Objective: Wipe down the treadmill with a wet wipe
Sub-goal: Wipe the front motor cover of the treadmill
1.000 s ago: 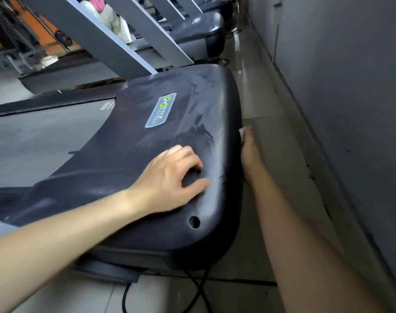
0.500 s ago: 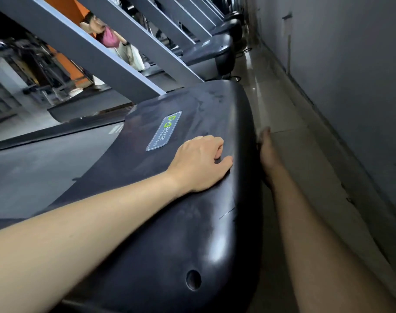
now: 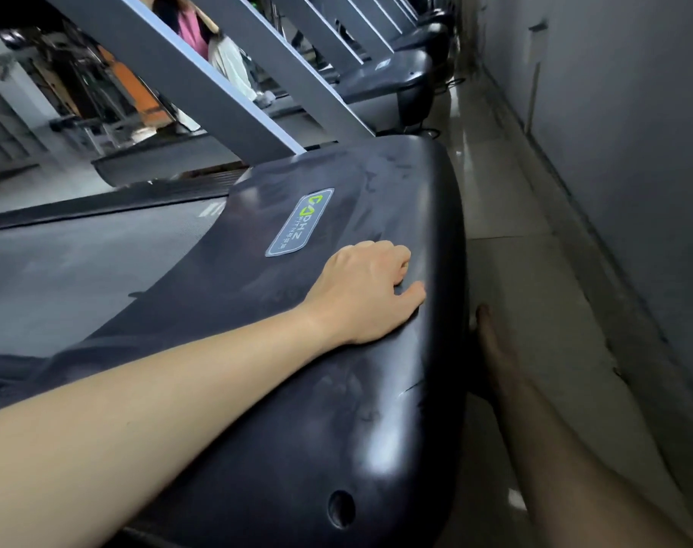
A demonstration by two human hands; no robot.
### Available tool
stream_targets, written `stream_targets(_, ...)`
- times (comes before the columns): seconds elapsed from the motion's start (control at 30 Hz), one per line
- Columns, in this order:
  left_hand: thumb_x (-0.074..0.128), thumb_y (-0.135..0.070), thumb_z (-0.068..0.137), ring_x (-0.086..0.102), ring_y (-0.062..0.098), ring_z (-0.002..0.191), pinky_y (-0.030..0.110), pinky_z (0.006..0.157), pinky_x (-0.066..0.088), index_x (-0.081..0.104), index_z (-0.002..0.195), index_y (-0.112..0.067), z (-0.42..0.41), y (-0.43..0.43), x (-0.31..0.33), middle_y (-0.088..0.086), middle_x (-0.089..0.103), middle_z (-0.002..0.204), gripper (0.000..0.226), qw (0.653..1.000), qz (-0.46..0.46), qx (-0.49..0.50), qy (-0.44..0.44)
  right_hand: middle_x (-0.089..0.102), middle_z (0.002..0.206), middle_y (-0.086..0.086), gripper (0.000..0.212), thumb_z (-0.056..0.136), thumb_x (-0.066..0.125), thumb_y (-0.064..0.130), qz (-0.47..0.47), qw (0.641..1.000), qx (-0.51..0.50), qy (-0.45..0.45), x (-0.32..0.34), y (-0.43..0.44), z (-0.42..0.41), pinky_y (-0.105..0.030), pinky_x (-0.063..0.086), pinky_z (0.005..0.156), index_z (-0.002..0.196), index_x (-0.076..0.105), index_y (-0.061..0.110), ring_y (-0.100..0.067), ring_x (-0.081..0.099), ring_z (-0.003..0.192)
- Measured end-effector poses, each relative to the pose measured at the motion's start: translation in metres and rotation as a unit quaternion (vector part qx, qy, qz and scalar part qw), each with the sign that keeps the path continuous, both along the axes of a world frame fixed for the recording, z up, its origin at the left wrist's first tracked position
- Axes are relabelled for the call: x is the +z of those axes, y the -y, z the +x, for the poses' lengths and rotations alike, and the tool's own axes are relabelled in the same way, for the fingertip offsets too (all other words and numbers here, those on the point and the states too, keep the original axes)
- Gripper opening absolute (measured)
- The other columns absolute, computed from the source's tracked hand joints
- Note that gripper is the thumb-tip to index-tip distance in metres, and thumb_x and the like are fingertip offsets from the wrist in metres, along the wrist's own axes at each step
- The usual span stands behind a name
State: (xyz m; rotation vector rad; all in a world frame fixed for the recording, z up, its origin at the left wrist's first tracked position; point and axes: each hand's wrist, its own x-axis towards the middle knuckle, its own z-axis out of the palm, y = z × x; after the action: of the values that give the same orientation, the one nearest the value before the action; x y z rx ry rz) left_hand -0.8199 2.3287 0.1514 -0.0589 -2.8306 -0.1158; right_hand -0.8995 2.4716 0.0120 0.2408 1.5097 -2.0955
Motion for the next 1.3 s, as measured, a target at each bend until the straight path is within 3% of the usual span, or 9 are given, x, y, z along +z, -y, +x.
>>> stream_targets(0.2,0.055,-0.044,0.094,0.042,0.022,0.075,0.033,0.071,0.028,0.035,0.071,-0.021,-0.001,0.0,0.001,-0.006,0.043,0.07,0.038,1.0,0.006,-0.004,0.009,0.069,0.124,-0.002,0.065,0.105,0.018,0.064,-0.017,0.99,-0.028,-0.137,0.041,0.013,-0.055,-0.027,0.051,0.095,0.13,0.061,0.023,-0.012,0.065,0.11)
stream_targets(0.27,0.054,-0.044,0.094,0.043,0.024,0.075,0.035,0.072,0.032,0.037,0.072,-0.019,-0.002,0.001,0.0,-0.006,0.045,0.071,0.037,1.0,0.007,-0.008,0.011,0.071,0.119,0.002,0.066,0.101,0.022,0.071,-0.006,0.991,0.0,-0.137,0.031,0.014,-0.038,-0.029,0.049,0.103,0.123,0.064,0.026,-0.012,0.065,0.11)
stream_targets(0.4,0.051,-0.044,0.094,0.046,0.026,0.077,0.037,0.077,0.039,0.044,0.076,-0.015,-0.001,0.004,-0.001,-0.002,0.049,0.075,0.036,1.0,0.007,-0.007,0.021,0.054,0.15,0.002,0.092,0.086,0.042,0.086,0.013,0.997,-0.059,-0.044,-0.051,-0.004,0.023,-0.045,0.034,0.121,0.151,0.048,0.021,-0.02,0.049,0.138)
stream_targets(0.67,0.052,-0.044,0.095,0.048,0.027,0.083,0.037,0.077,0.035,0.044,0.077,-0.018,0.002,0.0,0.004,0.0,0.052,0.081,0.034,0.999,0.009,-0.002,0.03,0.07,0.124,0.01,0.058,0.103,0.024,0.066,-0.007,0.996,-0.044,-0.075,0.036,-0.008,0.058,-0.028,0.045,0.107,0.118,0.067,0.03,-0.007,0.063,0.116)
stream_targets(0.83,0.05,-0.045,0.095,0.05,0.027,0.086,0.035,0.077,0.032,0.043,0.077,-0.019,0.002,0.001,0.004,-0.002,0.052,0.083,0.032,0.999,0.001,-0.007,0.032,0.049,0.155,-0.002,0.075,0.089,0.043,0.081,-0.08,0.991,-0.079,-0.07,-0.075,-0.011,0.1,-0.041,0.027,0.124,0.143,0.059,0.031,-0.019,0.044,0.143)
stream_targets(0.9,0.05,-0.045,0.096,0.052,0.028,0.09,0.036,0.079,0.034,0.044,0.08,-0.018,0.001,0.001,0.005,-0.002,0.052,0.086,0.032,0.999,-0.004,-0.005,0.032,0.037,0.163,-0.008,0.064,0.101,0.039,0.067,-0.088,0.983,-0.16,-0.013,-0.108,-0.012,0.116,-0.042,0.021,0.126,0.147,0.054,0.026,-0.022,0.034,0.149)
stream_targets(1.0,0.051,-0.046,0.096,0.053,0.03,0.096,0.038,0.082,0.037,0.046,0.083,-0.018,0.001,-0.001,0.006,-0.001,0.05,0.09,0.031,1.0,0.0,-0.004,0.031,0.055,0.149,0.01,0.082,0.087,0.04,0.084,-0.054,0.992,-0.1,-0.062,-0.015,-0.009,0.152,-0.037,0.033,0.12,0.148,0.052,0.031,-0.012,0.05,0.137)
stream_targets(1.1,0.052,-0.045,0.096,0.055,0.031,0.098,0.038,0.08,0.037,0.048,0.084,-0.019,0.002,0.001,0.005,-0.001,0.05,0.089,0.03,1.0,0.0,-0.005,0.022,0.059,0.146,0.007,0.084,0.091,0.036,0.083,-0.023,0.986,-0.076,-0.148,0.03,-0.003,0.15,-0.035,0.037,0.116,0.148,0.052,0.024,-0.012,0.052,0.137)
stream_targets(1.3,0.058,-0.041,0.094,0.055,0.029,0.101,0.036,0.081,0.038,0.054,0.088,-0.02,0.019,0.0,0.012,-0.001,0.055,0.094,0.022,1.0,0.005,-0.012,0.01,0.051,0.148,0.01,0.06,0.107,0.022,0.059,-0.044,0.99,-0.124,-0.057,-0.017,-0.009,0.201,-0.027,0.032,0.113,0.151,0.047,0.025,-0.014,0.044,0.142)
